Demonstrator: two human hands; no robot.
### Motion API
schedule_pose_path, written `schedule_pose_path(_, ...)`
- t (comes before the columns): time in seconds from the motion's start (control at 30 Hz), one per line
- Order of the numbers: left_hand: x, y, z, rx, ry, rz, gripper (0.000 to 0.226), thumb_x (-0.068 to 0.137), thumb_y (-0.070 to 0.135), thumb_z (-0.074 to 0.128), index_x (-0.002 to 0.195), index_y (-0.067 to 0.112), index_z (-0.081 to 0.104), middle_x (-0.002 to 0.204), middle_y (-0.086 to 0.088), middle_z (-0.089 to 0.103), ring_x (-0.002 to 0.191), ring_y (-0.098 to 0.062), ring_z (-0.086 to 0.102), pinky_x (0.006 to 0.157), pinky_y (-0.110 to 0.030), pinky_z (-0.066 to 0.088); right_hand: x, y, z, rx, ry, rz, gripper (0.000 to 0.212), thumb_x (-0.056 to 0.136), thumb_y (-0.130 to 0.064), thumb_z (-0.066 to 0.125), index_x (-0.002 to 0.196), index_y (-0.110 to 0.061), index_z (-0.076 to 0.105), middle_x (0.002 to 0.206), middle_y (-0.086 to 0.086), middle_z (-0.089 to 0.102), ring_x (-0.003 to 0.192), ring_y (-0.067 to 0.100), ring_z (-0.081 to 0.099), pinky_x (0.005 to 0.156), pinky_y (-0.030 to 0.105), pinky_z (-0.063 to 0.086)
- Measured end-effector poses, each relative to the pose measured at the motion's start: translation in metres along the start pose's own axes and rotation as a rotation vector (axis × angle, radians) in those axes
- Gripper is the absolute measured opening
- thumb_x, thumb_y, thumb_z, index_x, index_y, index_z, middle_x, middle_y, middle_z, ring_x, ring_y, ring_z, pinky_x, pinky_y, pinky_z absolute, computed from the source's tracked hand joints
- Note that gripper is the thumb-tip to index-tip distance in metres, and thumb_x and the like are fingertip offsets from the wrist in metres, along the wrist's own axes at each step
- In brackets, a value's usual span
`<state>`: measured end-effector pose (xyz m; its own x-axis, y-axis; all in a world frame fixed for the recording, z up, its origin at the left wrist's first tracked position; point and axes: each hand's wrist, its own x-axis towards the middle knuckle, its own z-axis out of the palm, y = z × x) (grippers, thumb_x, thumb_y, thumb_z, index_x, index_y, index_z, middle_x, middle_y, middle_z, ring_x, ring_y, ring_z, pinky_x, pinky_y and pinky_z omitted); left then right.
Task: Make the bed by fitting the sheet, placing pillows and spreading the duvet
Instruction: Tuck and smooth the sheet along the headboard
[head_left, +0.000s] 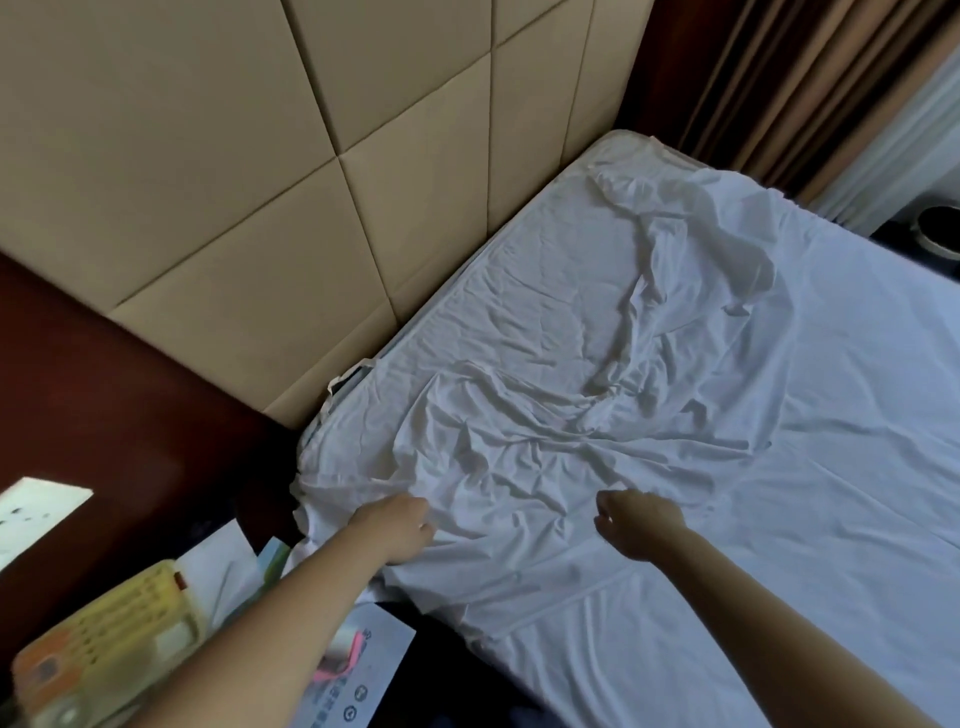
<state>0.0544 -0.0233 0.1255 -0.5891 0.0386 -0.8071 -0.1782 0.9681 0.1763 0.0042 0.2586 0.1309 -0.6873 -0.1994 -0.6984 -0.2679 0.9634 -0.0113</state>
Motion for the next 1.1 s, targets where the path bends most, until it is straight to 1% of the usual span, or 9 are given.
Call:
schedule_pose_path(0.17,0.037,0.016,0.0,-0.171,0.08,-0.075,0.031,0.098,0.033,0.038,0.111,0.006,0.048,0.125,-0.01,0.041,0.106,-0.029,0.051,0.087,-0.034,0.041,0.055,0.024,-0.001,0.027,-0.001,-0.028,0.035,0.097,-0.035,0.038,0.127,-0.017,0.043,0.124,0.009,0.057,0.108,0.029,0.057,0.083,0.034,0.044)
schedule_pose_path(0.3,0.072,0.04,0.004,-0.283,0.231,-0.136,0.039,0.097,0.034,0.042,0.124,0.007,0.042,0.127,-0.009,0.035,0.105,-0.029,0.052,0.09,-0.038,0.045,0.099,0.034,0.009,0.122,0.055,0.002,0.066,0.096,-0.035,0.043,0.149,-0.02,0.008,0.124,0.013,0.058,0.107,0.031,0.058,0.079,0.036,0.046)
schedule_pose_path(0.47,0.116,0.054,0.022,-0.283,0.327,-0.177,0.043,0.095,0.037,0.046,0.129,0.011,0.04,0.133,-0.007,0.033,0.117,-0.025,0.043,0.091,-0.036,0.045,0.148,0.03,0.035,0.207,0.042,-0.034,0.083,0.096,-0.036,0.048,0.15,-0.015,-0.012,0.123,0.017,0.057,0.102,0.031,0.06,0.079,0.036,0.047)
schedule_pose_path(0.63,0.148,0.039,0.028,-0.229,0.366,-0.305,0.067,0.09,0.045,0.052,0.142,0.016,0.022,0.152,-0.011,0.012,0.136,-0.03,0.022,0.102,-0.045,0.036,0.196,0.024,0.04,0.213,0.129,-0.013,0.094,0.092,-0.04,0.053,0.147,-0.017,-0.02,0.116,0.019,0.06,0.099,0.033,0.061,0.08,0.038,0.048)
schedule_pose_path(0.73,0.165,0.022,0.027,-0.332,0.423,-0.401,0.085,0.087,0.043,0.059,0.148,0.015,0.007,0.157,-0.014,-0.002,0.143,-0.031,0.009,0.108,-0.048,0.026,0.224,0.021,0.037,0.431,0.15,0.011,0.099,0.088,-0.032,0.062,0.149,-0.022,-0.016,0.102,0.02,0.064,0.091,0.035,0.061,0.077,0.037,0.046)
schedule_pose_path(0.8,0.176,0.012,0.031,-0.411,0.522,-0.432,0.088,0.087,0.038,0.062,0.149,0.013,0.005,0.158,-0.014,-0.006,0.144,-0.031,0.008,0.109,-0.047,0.024,0.236,0.02,0.036,0.726,0.134,0.037,0.101,0.085,-0.023,0.067,0.15,-0.024,-0.01,0.083,0.014,0.064,0.068,0.029,0.061,0.063,0.03,0.051)
schedule_pose_path(0.9,0.186,0.001,0.042,-0.498,0.642,-0.455,0.091,0.085,0.034,0.065,0.15,0.012,0.005,0.156,-0.014,0.014,0.138,-0.032,0.021,0.106,-0.045,0.029,0.247,0.019,0.043,0.877,0.031,0.049,0.091,0.084,-0.02,0.069,0.148,-0.027,0.006,0.077,0.01,0.058,0.05,0.02,0.056,0.038,0.019,0.047)
schedule_pose_path(1.0,0.19,-0.001,0.054,-0.518,0.676,-0.422,0.09,0.084,0.032,0.066,0.15,0.012,0.008,0.143,-0.013,0.04,0.128,-0.031,0.032,0.098,-0.04,0.036,0.252,0.017,0.051,0.84,0.06,0.043,0.064,0.083,-0.019,0.07,0.132,-0.017,0.027,0.075,0.008,0.056,0.05,0.021,0.055,0.035,0.019,0.045)
schedule_pose_path(1.1,0.191,-0.003,0.057,-0.586,0.696,-0.294,0.088,0.084,0.029,0.067,0.15,0.018,0.011,0.135,-0.01,0.046,0.127,-0.027,0.035,0.093,-0.038,0.041,0.255,0.015,0.051,0.796,0.088,0.029,0.044,0.083,-0.021,0.07,0.109,-0.011,0.036,0.075,0.007,0.057,0.051,0.023,0.056,0.039,0.025,0.048)
